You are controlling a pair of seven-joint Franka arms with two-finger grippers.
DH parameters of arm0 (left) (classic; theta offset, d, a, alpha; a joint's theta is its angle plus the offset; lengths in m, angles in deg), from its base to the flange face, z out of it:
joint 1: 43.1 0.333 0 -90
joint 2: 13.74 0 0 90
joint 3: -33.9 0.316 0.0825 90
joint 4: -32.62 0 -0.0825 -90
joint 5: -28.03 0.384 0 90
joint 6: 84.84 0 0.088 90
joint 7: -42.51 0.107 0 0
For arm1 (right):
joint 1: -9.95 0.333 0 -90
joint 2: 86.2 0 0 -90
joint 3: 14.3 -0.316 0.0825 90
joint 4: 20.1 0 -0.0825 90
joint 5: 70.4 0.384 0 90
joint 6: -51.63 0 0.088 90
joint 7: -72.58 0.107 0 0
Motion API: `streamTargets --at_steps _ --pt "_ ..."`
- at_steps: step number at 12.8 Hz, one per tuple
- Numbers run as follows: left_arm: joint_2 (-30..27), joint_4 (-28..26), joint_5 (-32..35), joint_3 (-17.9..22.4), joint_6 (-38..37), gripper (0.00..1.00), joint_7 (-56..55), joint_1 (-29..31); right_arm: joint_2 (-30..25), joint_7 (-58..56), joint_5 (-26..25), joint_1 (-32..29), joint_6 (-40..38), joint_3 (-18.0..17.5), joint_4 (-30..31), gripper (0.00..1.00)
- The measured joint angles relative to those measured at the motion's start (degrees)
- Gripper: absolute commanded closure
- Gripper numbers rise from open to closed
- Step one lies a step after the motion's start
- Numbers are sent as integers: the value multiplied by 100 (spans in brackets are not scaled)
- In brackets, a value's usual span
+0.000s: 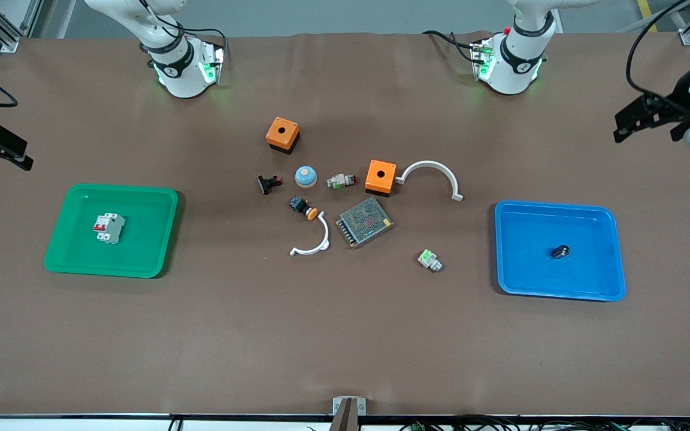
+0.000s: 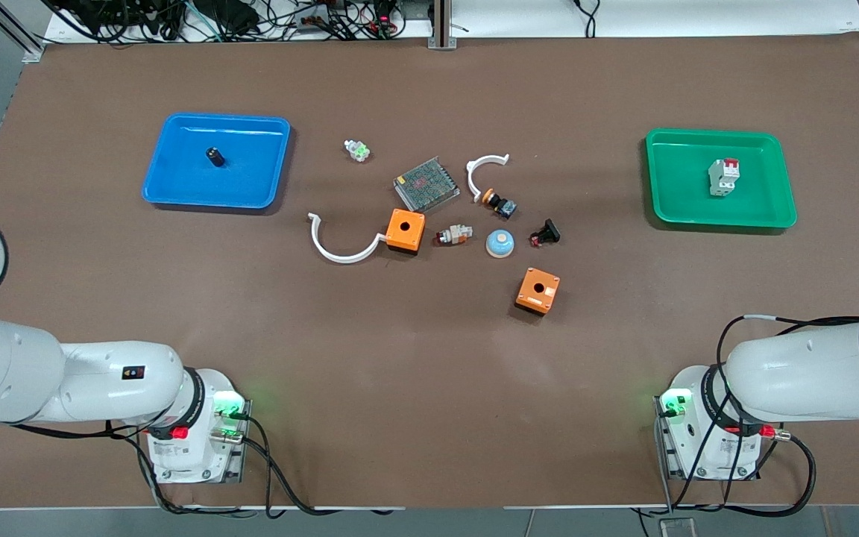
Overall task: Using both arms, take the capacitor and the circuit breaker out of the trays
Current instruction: 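Reach the left gripper over the black capacitor in the blue tray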
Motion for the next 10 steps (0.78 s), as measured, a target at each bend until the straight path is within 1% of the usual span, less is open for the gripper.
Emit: streamTargets --at_steps 2,4,6,8,10 --pt "410 14 5 11 400 0 -4 141 56 3 -1 -73 15 50 2 0" --pt "782 -134 5 20 898 0 -122 283 239 0 -1 -225 139 78 6 0" --pt "1025 -547 6 21 1598 0 -243 375 529 0 -1 -355 295 83 18 0" --pt "1169 -1120 6 23 2435 0 -258 508 940 0 -1 -428 401 84 20 0" --pt "1372 -1574 7 24 3065 0 -262 632 1186 3 -1 -427 480 76 12 3"
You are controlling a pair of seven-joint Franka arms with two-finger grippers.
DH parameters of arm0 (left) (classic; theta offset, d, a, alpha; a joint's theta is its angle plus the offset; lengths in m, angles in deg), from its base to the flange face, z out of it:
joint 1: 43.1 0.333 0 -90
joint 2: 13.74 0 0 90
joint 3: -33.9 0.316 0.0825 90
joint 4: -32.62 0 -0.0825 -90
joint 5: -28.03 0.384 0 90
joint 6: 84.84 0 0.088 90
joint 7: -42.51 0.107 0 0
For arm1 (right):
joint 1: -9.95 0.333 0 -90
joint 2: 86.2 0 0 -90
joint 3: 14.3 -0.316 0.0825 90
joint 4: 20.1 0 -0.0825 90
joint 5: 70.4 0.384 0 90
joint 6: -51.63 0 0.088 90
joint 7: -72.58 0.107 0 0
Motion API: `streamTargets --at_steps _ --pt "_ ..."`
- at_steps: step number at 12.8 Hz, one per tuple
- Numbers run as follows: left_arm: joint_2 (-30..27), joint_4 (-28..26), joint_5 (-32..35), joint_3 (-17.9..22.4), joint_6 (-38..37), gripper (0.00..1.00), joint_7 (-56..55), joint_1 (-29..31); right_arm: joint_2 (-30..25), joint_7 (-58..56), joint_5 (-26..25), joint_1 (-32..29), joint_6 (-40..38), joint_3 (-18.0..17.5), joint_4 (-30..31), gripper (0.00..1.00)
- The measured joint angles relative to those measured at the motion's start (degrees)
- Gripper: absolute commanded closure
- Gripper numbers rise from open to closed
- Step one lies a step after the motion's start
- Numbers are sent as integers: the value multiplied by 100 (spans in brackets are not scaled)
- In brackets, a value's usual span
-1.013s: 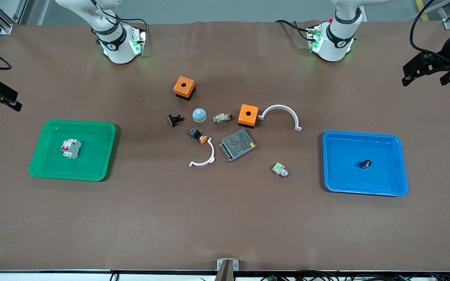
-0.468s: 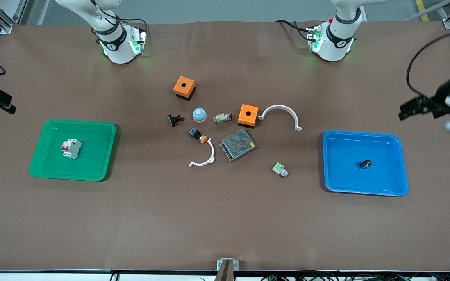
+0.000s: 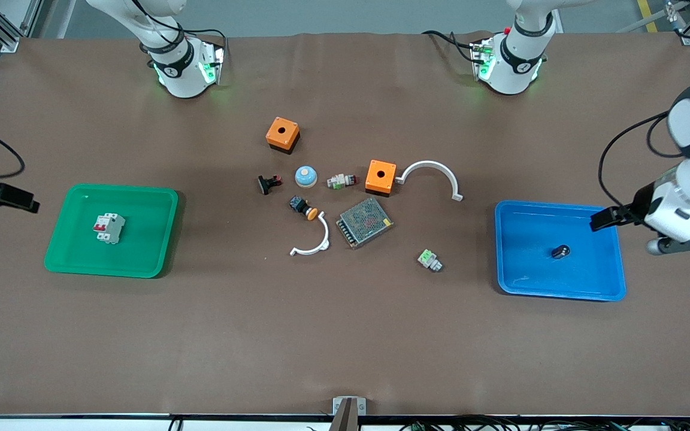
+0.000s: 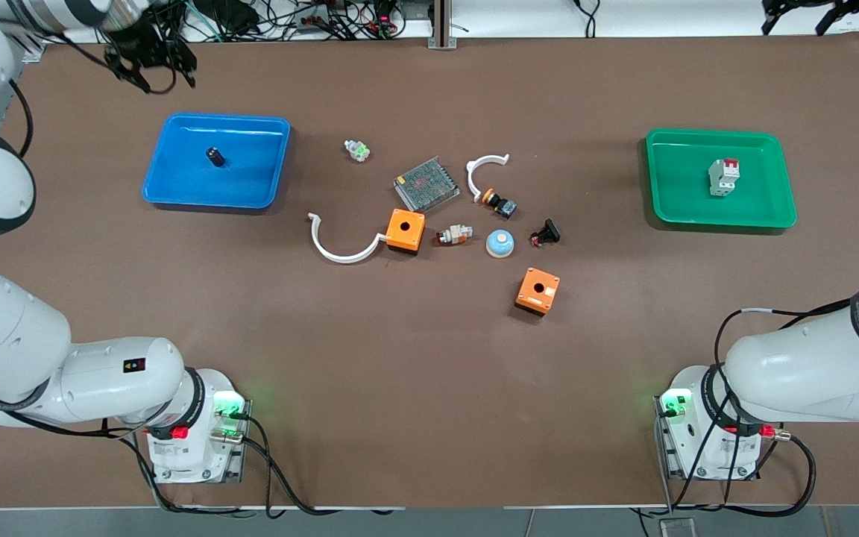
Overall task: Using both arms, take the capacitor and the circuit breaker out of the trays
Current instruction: 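Reach the left gripper over the black capacitor in the blue tray, then grasp the capacitor with the left gripper while the right gripper reaches the breaker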
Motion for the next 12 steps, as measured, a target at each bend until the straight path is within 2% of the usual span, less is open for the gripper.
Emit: streamTargets --at_steps 2,5,9,12 --pt "333 -257 0 2 536 0 6 178 44 5 0 -10 4 1 0 2" --pt "1009 -358 1 4 1025 1 13 274 48 -30 0 -240 169 11 203 1" --pt "1729 -335 1 3 1793 10 -62 290 46 -83 0 -371 1377 12 1446 1" --pt "1814 -307 1 -9 1814 25 -107 289 -17 -83 0 -435 2203 12 2378 1"
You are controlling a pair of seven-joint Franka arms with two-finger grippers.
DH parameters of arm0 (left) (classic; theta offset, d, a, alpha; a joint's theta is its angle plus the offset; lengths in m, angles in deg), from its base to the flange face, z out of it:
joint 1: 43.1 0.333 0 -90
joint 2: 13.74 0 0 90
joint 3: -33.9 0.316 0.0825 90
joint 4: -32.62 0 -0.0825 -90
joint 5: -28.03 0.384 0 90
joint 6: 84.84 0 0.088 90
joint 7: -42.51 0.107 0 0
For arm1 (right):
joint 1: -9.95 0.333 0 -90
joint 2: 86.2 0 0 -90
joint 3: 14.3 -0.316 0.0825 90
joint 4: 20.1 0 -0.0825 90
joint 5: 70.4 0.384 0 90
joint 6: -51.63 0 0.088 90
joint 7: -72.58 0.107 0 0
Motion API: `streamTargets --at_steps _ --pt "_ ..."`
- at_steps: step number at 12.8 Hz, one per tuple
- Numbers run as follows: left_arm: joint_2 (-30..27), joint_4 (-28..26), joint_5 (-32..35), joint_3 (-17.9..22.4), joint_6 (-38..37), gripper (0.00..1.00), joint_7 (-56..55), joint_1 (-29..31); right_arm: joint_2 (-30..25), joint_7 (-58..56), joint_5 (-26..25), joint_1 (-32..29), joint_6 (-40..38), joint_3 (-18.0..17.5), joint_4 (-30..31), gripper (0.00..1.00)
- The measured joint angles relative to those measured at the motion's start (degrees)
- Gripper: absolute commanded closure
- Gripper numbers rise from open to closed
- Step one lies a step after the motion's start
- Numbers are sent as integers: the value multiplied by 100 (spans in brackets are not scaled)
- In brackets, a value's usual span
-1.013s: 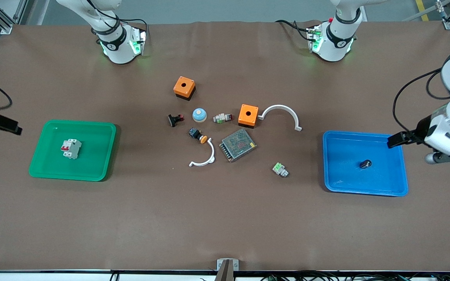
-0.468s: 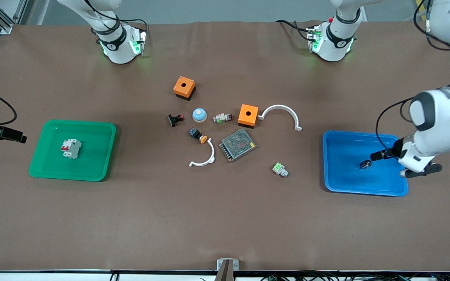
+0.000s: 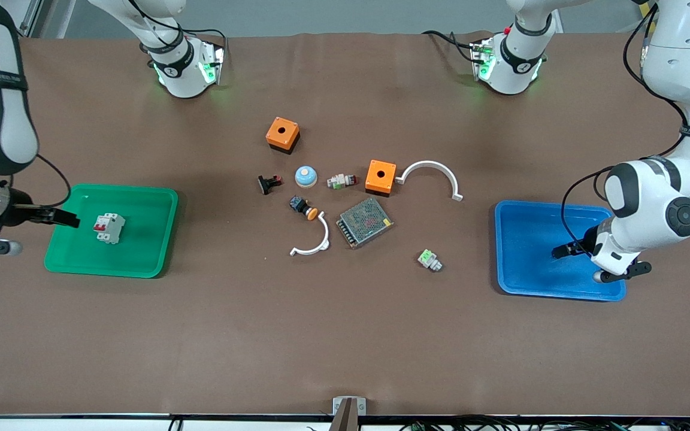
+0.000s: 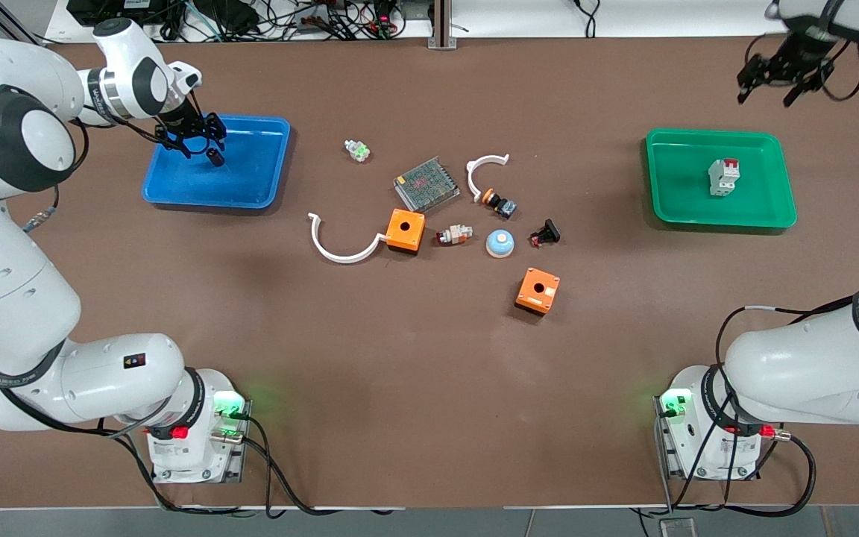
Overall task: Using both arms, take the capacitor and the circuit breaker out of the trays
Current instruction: 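Grasp the capacitor with the left gripper while the right gripper reaches the breaker, then lift the capacitor with the left gripper while the right gripper grasps the breaker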
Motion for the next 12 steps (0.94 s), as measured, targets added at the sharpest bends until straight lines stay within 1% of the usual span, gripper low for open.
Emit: streamTargets --at_steps 3,4,5,7,8,10,12 --pt "53 1 0 -4 5 43 -7 -1 -54 -8 0 -104 709 1 644 1" --pt "91 1 0 -7 9 52 -20 -3 -56 -27 0 -121 893 1 809 1" --pt "126 2 0 -10 21 67 -35 -3 -56 -80 0 -141 1036 0 937 1" --pt "160 7 0 -16 64 91 -76 -4 -50 -231 0 -232 1202 3 1103 1" --pt "159 23 0 -18 91 97 -77 -4 -28 -287 0 -272 1263 3 1151 1" --pt "155 91 0 -29 123 100 -77 -5 98 -333 0 -291 1453 0 1192 1" --pt "105 198 0 -61 126 100 -77 -7 345 -334 0 -291 1778 -6 1240 1"
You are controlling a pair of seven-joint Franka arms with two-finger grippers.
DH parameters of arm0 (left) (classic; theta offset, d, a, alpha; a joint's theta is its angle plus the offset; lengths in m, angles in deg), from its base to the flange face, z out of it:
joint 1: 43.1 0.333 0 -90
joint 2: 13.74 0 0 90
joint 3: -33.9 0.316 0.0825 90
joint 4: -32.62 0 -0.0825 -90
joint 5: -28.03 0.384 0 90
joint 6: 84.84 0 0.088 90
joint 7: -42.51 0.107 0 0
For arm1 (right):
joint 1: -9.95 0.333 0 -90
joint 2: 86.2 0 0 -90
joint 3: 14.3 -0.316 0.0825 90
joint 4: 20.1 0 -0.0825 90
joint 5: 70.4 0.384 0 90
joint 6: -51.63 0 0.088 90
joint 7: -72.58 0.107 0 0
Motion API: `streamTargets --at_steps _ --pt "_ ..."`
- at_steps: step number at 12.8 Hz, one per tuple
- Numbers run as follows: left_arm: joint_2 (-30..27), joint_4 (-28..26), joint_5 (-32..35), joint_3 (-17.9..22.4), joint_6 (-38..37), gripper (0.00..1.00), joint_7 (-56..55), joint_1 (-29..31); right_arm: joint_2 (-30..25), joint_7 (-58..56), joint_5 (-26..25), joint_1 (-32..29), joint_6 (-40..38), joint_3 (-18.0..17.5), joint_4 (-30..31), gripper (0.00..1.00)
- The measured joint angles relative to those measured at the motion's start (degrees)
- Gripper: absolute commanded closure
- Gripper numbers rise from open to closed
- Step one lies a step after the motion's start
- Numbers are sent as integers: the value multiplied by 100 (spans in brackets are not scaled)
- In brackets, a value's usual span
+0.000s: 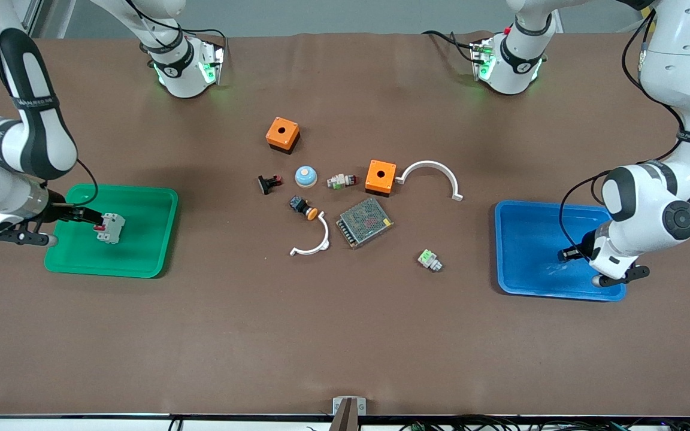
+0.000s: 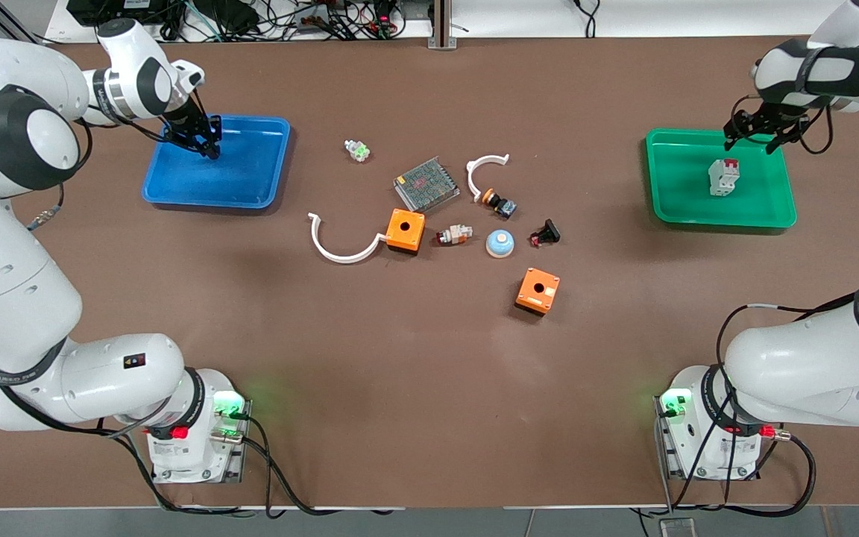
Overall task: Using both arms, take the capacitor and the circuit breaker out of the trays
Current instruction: 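Lift the capacitor with the left gripper while the right gripper grasps the breaker, then set the capacitor beside the white clip while the right gripper lifts the breaker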
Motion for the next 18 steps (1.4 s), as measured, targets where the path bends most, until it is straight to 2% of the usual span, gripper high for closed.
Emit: streamTargets --at_steps 3,7,11,14,16,18 --pt "-355 64 0 -224 -210 100 -3 -3 395 -1 0 -1 309 -1 11 3" --pt "-867 51 0 -947 -948 100 -742 -16 609 -5 0 0 377 -5 9 34" --pt "-877 -61 0 -1811 -1023 100 -2186 -165 624 -6 0 -2 374 -3 8 67" --pt "-796 -222 0 -1901 -1013 100 -3264 -791 631 -86 0 -2 367 -2 8 77" --pt "-675 -367 0 -1902 -894 100 -3742 -1126 631 -285 0 -10 361 2 7 90" --pt "-605 -730 2 -1900 -393 100 -3978 -1256 631 -357 0 -31 331 5 -3 92"
